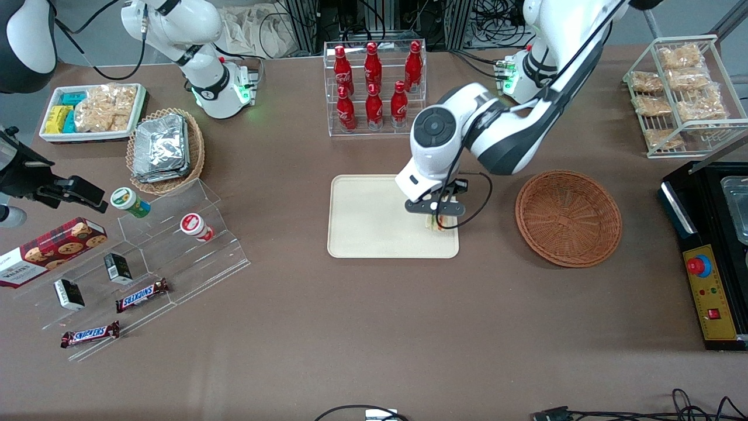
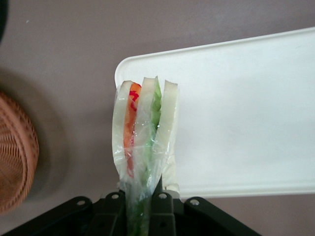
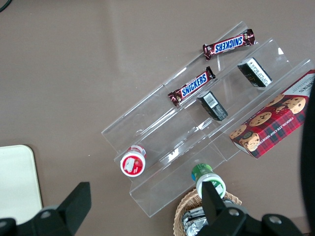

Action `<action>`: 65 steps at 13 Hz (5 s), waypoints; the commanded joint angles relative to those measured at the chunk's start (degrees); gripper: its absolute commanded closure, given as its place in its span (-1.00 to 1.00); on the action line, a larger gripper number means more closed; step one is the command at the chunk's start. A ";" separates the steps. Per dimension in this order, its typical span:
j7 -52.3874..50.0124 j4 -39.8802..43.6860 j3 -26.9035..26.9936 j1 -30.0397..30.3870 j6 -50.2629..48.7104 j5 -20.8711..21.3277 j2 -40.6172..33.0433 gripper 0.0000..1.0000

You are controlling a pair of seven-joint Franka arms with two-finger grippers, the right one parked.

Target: Place sandwich from basket to tray

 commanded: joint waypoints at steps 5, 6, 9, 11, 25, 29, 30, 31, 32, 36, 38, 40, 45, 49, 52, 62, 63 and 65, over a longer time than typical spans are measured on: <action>-4.10 1.22 -0.31 0.35 5.15 4.13 8.26 1.00; -5.07 1.22 -0.22 0.35 5.32 4.13 8.96 1.00; -6.39 1.14 0.13 0.35 5.24 4.13 10.54 1.00; -6.39 0.79 0.22 0.43 5.15 4.13 11.07 1.00; -10.44 -0.80 2.68 0.35 5.06 3.78 12.83 -1.00; -10.44 -0.71 2.68 0.35 5.06 3.78 12.74 -1.00; -10.44 -0.71 2.68 0.35 5.06 3.78 12.74 -1.00; -10.44 -0.71 2.68 0.35 5.06 3.78 12.74 -1.00; -10.44 -0.71 2.68 0.35 5.06 3.78 12.83 -1.00; -10.44 -0.62 2.68 0.43 5.15 3.78 12.83 -1.00; -10.26 0.25 2.33 0.61 4.45 3.78 11.35 -1.00; -9.91 2.62 1.71 0.70 0.87 2.99 5.39 -1.00; -7.38 4.03 1.97 2.54 -5.38 -9.20 -14.82 -1.00; 0.27 7.29 7.68 2.02 -15.32 -16.60 -23.45 -1.00; 4.39 7.20 12.76 1.76 -17.08 -20.20 -26.44 -1.00; 37.99 0.51 41.52 0.70 -24.90 -24.08 -38.85 -1.00; 37.56 1.82 41.87 0.79 -25.00 -23.91 -37.80 -1.00; 37.46 4.55 42.23 0.79 -25.17 -23.03 -35.52 -1.00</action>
